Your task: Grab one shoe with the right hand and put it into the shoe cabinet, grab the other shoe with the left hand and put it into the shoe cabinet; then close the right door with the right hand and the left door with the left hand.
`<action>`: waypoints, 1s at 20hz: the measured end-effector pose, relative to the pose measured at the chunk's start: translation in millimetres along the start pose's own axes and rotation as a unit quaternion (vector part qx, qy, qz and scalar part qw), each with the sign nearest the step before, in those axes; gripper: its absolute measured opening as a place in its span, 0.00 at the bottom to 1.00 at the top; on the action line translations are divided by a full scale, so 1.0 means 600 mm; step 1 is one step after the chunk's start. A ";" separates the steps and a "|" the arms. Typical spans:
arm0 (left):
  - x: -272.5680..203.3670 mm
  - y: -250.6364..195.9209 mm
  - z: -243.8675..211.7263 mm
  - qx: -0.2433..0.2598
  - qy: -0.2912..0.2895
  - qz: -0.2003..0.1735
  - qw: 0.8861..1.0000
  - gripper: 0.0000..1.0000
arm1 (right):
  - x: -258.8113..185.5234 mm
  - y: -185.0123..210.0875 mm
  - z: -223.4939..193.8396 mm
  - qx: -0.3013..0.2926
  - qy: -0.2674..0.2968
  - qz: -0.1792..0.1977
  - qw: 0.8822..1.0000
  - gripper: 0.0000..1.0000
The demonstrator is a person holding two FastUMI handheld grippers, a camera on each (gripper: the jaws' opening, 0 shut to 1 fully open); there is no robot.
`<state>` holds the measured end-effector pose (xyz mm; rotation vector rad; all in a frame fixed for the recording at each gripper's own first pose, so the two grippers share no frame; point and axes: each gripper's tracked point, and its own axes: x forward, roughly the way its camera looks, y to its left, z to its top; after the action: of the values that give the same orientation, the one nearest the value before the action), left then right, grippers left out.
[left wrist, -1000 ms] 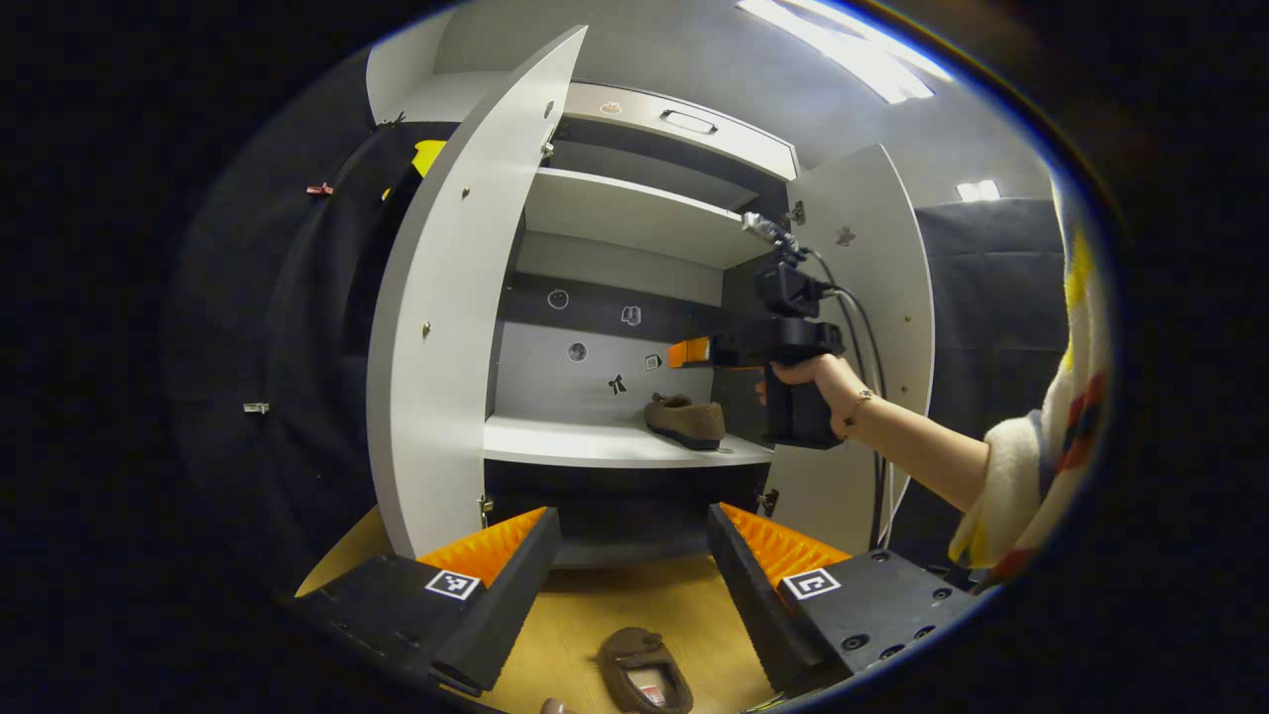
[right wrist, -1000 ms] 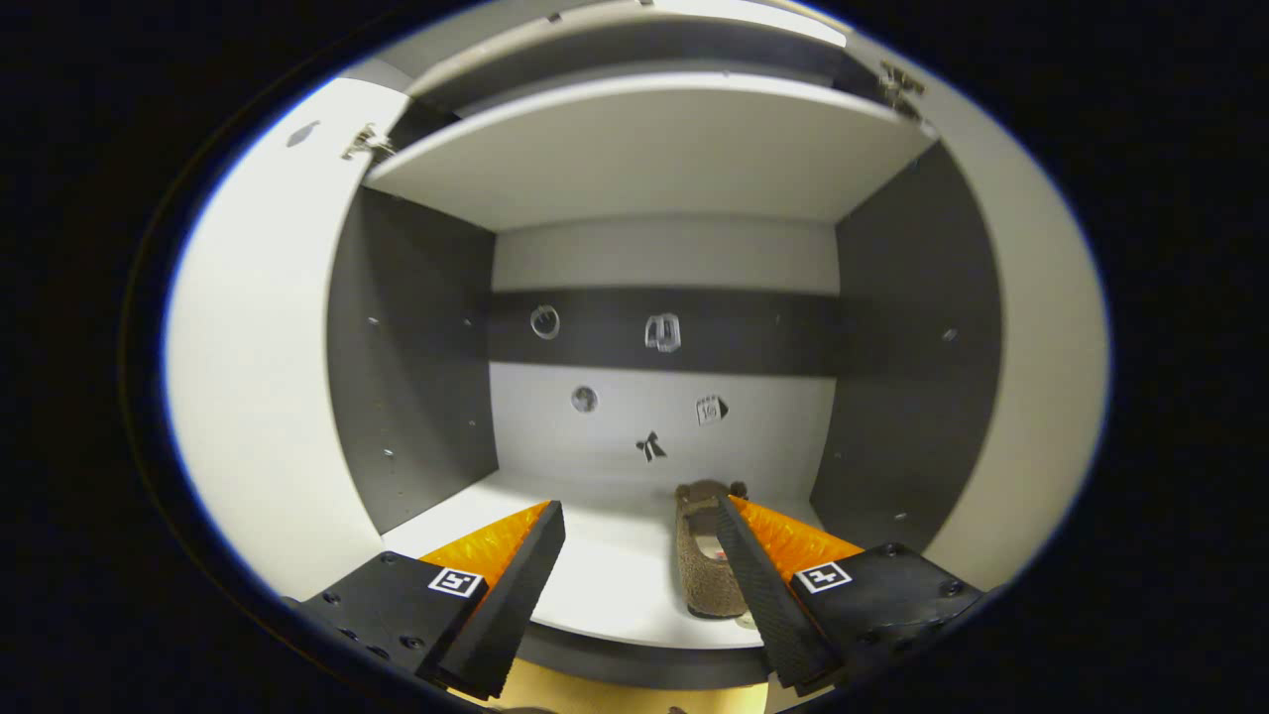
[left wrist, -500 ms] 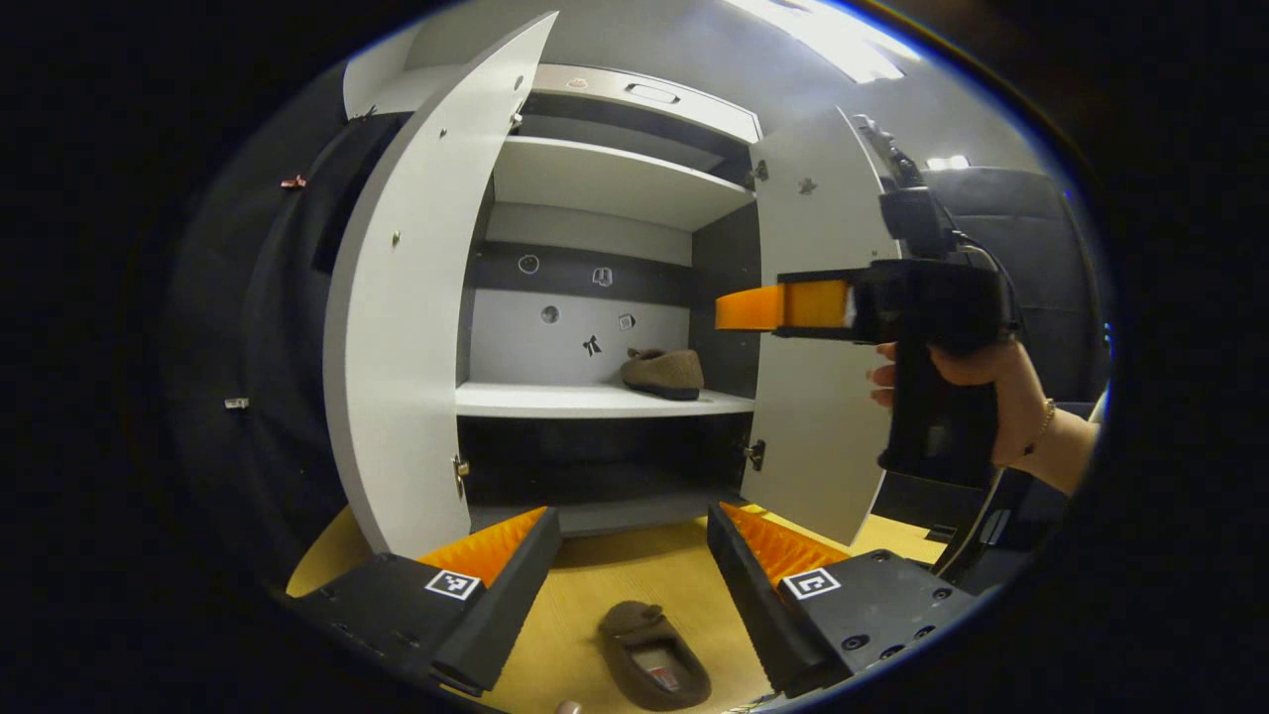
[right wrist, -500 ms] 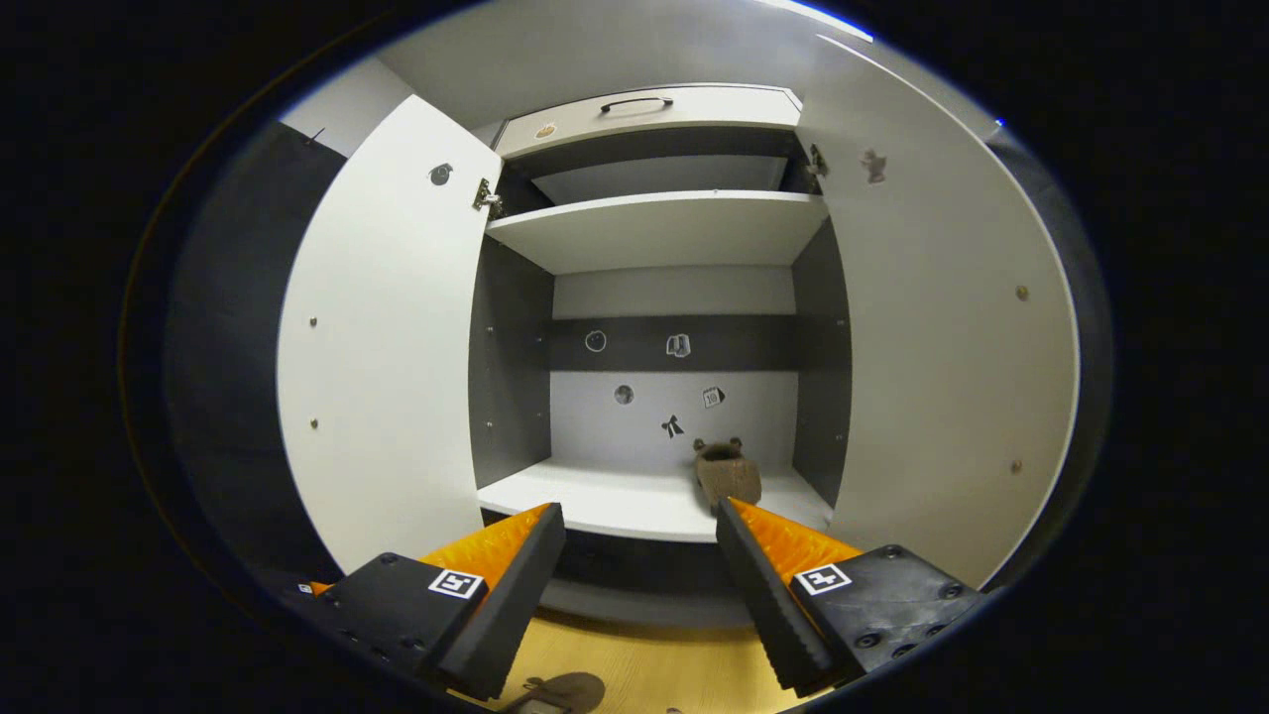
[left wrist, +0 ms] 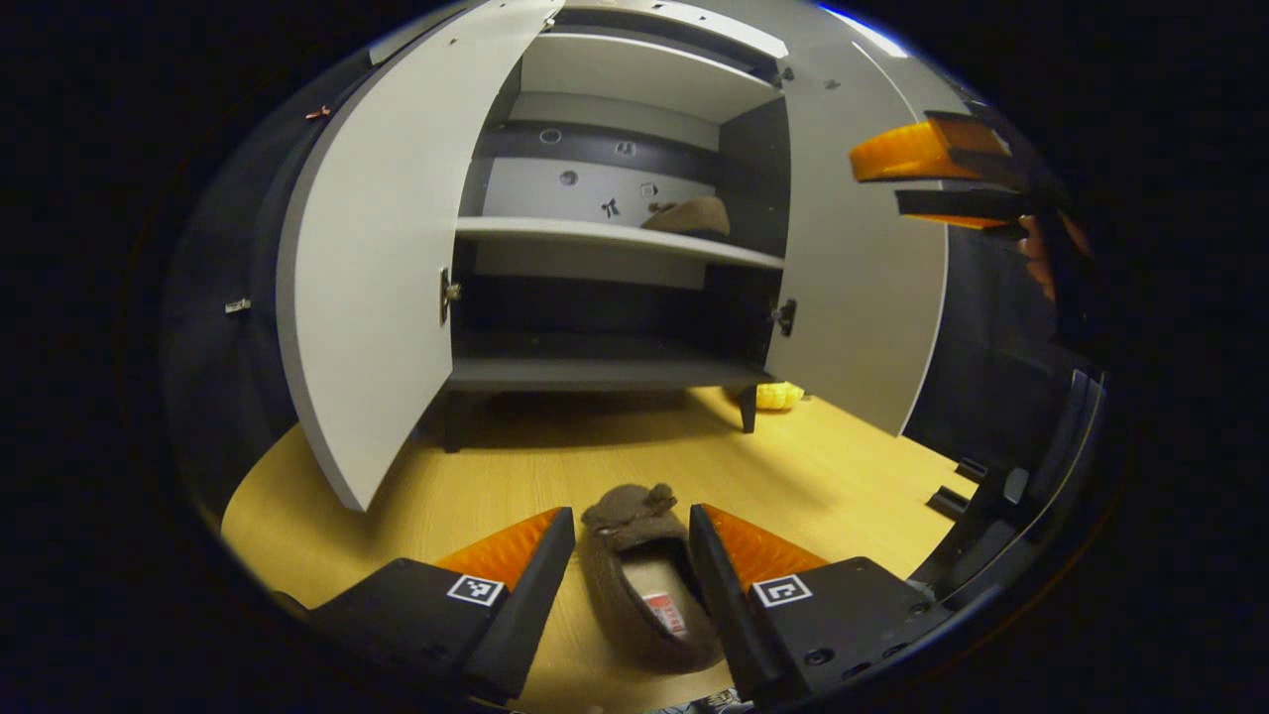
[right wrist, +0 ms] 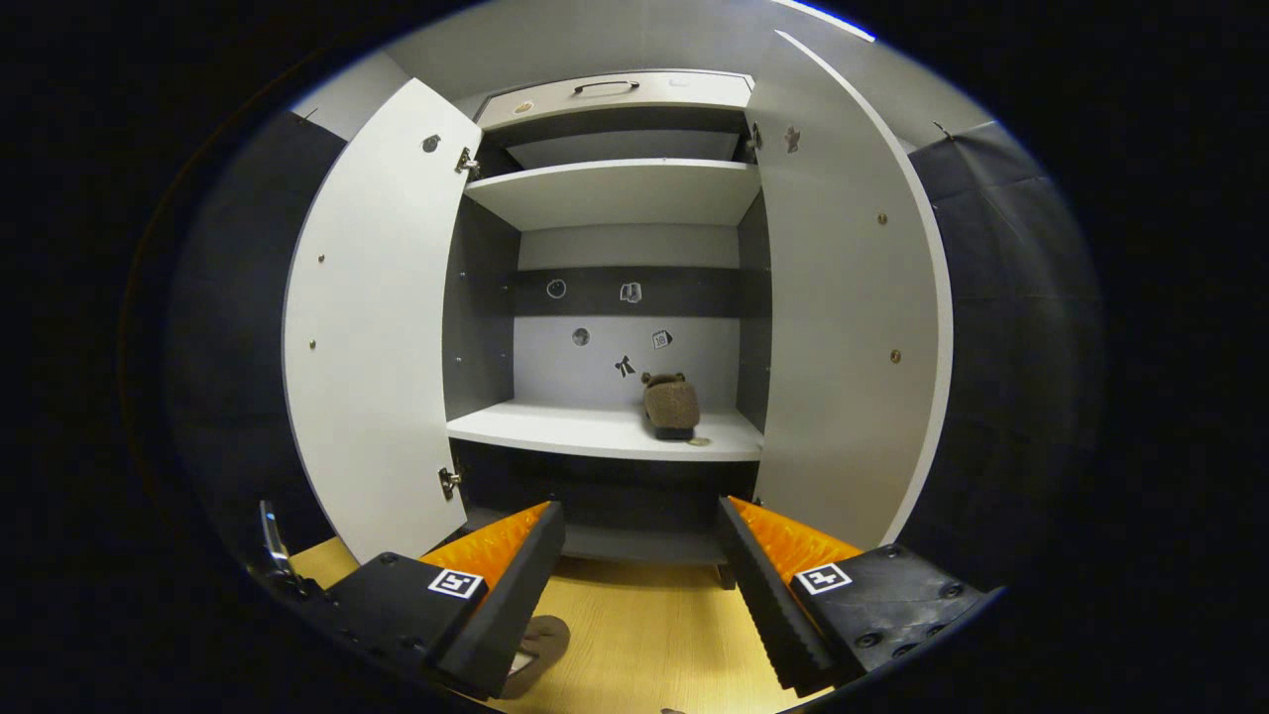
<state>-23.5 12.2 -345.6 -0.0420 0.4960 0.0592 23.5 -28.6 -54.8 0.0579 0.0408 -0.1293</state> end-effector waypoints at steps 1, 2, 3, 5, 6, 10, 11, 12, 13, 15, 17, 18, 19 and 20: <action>0.009 0.004 -0.018 0.007 0.009 0.007 1.000 0.75 | -0.005 -0.003 -0.010 -0.001 0.008 0.001 1.000 0.98; 0.017 0.006 -0.036 0.010 0.018 0.010 1.000 0.75 | -0.006 -0.004 -0.018 -0.002 0.015 0.002 1.000 0.98; 0.027 0.007 -0.051 0.009 0.028 0.009 1.000 0.73 | -0.007 -0.001 -0.026 -0.004 0.020 0.005 1.000 0.98; 0.049 0.008 -0.077 -0.002 0.046 0.001 0.999 0.66 | -0.007 0.002 -0.037 -0.011 0.028 0.014 0.999 0.98; 0.055 0.000 -0.080 -0.019 0.049 -0.015 0.998 0.64 | -0.004 0.005 -0.044 -0.013 0.032 0.018 0.999 0.98; 0.087 0.025 -0.092 -0.029 0.068 0.003 0.997 0.51 | 0.006 0.011 -0.066 -0.010 0.049 0.032 0.998 0.98; 0.093 0.024 -0.094 -0.031 0.072 -0.002 0.997 0.51 | 0.012 0.013 -0.070 -0.008 0.052 0.034 0.998 0.98; 0.103 0.024 -0.094 -0.031 0.076 -0.007 0.997 0.52 | 0.018 0.014 -0.073 -0.008 0.056 0.035 0.998 0.98; 0.113 0.022 -0.096 -0.027 0.080 -0.013 0.996 0.50 | 0.022 0.013 -0.077 -0.008 0.060 0.036 0.998 0.98; 0.130 0.028 -0.098 -0.016 0.085 -0.010 0.996 0.40 | 0.030 0.014 -0.084 -0.003 0.064 0.037 0.997 0.99; 0.143 0.035 -0.097 -0.017 0.089 -0.011 0.996 0.31 | 0.035 0.020 -0.097 0.010 0.074 0.040 0.996 0.98; 0.152 0.039 -0.095 -0.017 0.091 -0.013 0.996 0.28 | 0.039 0.023 -0.104 0.012 0.081 0.043 0.996 0.98; 0.158 0.041 -0.094 -0.015 0.094 -0.018 0.995 0.18 | 0.043 0.025 -0.111 0.011 0.086 0.044 0.995 0.98; 0.161 0.042 -0.093 -0.012 0.095 -0.027 0.995 0.14 | 0.046 0.027 -0.116 0.008 0.089 0.046 0.995 0.98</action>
<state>33.2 38.6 -441.6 -0.0850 0.6840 0.0074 50.6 -12.1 -124.8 0.0868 0.2152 -0.0315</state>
